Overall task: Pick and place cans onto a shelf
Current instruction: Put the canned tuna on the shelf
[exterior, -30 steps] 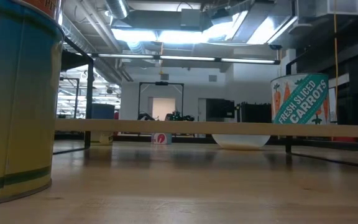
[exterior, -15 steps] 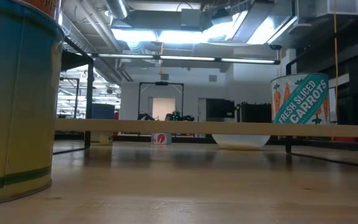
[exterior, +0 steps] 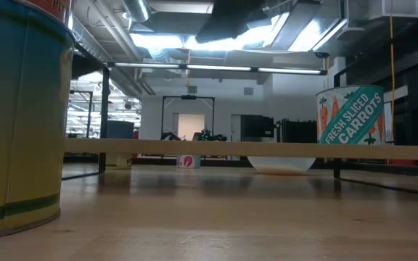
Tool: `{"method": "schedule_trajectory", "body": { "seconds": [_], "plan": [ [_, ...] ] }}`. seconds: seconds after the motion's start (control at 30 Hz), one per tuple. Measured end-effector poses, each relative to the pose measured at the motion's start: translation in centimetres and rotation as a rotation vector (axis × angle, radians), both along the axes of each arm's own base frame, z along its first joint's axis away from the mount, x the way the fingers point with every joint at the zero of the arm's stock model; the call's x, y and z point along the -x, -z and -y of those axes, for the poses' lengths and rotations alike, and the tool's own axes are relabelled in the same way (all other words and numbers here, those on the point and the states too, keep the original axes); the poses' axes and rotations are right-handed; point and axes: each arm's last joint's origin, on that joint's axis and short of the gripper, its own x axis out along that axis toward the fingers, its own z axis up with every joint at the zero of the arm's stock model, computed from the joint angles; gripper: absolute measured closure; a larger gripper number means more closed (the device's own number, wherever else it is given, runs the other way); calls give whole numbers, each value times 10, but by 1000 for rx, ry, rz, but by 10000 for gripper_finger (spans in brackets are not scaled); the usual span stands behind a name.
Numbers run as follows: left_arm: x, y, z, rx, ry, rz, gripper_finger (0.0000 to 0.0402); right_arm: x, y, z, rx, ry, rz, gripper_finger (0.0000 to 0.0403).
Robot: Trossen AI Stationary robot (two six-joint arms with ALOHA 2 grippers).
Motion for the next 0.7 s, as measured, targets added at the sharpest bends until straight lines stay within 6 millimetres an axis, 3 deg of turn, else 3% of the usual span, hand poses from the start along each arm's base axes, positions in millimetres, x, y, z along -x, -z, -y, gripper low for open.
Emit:
{"method": "schedule_trajectory", "body": {
  "seconds": [0.27,0.43,0.7],
  "plan": [
    [3,-17,0,-34,-12,176,324,-24,39,59,13,60,11,272],
    [3,-18,0,-33,-37,188,324,-39,70,91,15,121,20,272],
    [3,-18,0,-32,-37,187,324,-46,117,124,-8,186,-44,272]
  ]
}}
